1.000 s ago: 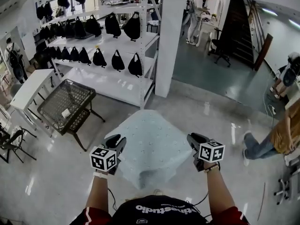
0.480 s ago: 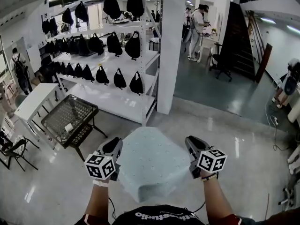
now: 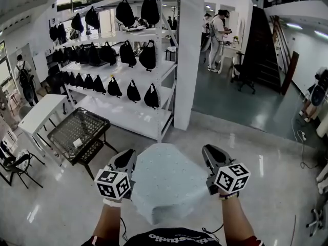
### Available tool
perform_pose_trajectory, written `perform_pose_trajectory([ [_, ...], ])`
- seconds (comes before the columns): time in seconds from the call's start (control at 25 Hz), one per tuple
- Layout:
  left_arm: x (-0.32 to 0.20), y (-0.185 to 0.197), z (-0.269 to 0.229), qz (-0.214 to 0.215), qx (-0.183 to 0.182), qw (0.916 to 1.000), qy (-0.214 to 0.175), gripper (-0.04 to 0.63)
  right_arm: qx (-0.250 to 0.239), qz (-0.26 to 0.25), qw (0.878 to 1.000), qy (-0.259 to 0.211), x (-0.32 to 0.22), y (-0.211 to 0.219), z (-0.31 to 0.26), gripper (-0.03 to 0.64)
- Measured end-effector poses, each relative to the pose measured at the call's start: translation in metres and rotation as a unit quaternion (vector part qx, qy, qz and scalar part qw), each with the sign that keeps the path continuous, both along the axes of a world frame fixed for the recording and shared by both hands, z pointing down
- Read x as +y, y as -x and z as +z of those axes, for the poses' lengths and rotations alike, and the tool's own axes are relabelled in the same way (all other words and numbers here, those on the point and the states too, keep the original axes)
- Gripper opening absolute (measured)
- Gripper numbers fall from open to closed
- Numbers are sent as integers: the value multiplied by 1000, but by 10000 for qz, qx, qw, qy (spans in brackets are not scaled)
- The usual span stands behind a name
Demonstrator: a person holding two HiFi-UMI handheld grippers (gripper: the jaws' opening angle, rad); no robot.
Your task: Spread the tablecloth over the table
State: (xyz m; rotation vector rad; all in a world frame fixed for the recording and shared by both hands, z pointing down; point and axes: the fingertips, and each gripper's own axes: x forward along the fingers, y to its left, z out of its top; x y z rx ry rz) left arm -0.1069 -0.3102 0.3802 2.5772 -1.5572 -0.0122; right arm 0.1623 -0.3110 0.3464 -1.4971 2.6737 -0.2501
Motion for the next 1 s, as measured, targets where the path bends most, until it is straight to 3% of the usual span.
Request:
perform_pose_trajectory([
  [0.28,4,8,0,-343,-124,9993,68,32,404,121,9986,-335,13,10,-7,57],
  [0.56,5,20,0,-739,-127,9972,-60,20,320,464,9981,-261,13,5,-5,32],
  [1.0,15,10,-8,-498,-235,9980,-303,18,488,852,9946,-341,24,-13,1,25],
])
